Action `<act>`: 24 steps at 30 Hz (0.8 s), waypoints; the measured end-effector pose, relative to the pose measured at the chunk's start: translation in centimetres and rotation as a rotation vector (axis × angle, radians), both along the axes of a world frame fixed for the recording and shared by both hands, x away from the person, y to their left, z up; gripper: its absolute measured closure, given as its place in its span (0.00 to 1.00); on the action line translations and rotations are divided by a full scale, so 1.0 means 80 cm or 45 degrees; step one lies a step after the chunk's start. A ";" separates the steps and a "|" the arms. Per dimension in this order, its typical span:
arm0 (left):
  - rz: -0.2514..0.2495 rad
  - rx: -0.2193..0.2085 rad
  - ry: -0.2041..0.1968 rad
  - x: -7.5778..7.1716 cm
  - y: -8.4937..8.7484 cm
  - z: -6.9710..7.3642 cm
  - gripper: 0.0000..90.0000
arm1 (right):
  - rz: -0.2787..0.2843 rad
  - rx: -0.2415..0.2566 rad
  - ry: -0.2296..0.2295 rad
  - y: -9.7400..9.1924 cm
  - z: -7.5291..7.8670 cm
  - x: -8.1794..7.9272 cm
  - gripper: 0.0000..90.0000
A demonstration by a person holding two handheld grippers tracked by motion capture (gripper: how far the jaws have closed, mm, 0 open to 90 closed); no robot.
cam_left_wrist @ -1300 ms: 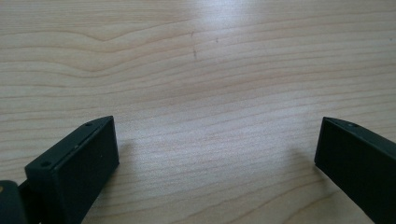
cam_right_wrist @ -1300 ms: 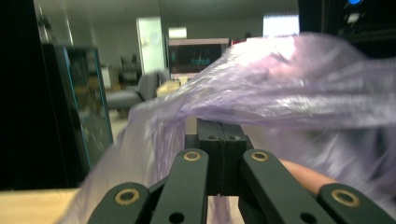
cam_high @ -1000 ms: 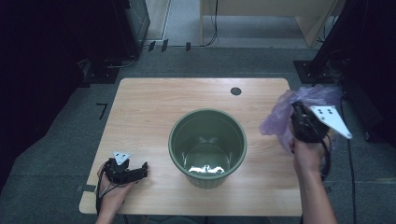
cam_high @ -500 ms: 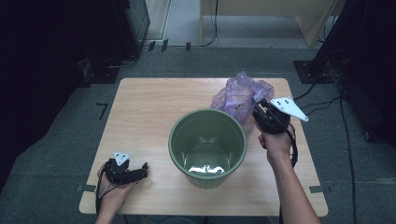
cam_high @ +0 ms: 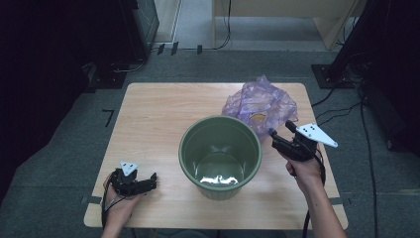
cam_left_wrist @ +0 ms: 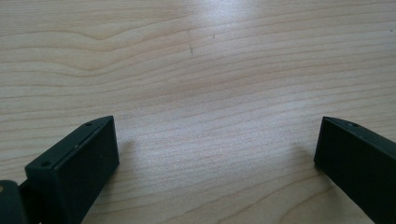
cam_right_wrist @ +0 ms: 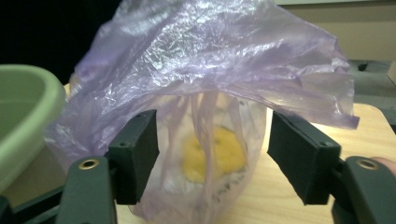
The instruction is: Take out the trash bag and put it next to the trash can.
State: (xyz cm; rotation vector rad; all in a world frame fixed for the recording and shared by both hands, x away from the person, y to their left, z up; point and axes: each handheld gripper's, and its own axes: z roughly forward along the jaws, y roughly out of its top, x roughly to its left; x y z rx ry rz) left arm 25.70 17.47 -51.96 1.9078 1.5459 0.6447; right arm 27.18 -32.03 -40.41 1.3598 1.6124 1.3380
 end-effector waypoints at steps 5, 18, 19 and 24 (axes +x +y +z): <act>0.000 0.000 0.001 0.000 0.000 0.000 0.00 | -0.002 -0.012 0.018 -0.010 -0.011 -0.008 0.33; 0.001 -0.001 0.000 0.000 0.000 0.000 0.00 | -0.012 -0.058 0.109 -0.027 -0.053 -0.027 0.33; 0.000 -0.001 0.000 0.000 0.000 0.000 0.00 | -0.018 -0.059 0.117 -0.029 -0.056 -0.029 0.33; 0.001 -0.001 0.000 0.000 0.000 0.000 0.00 | -0.038 -0.070 0.155 -0.038 -0.070 -0.035 0.32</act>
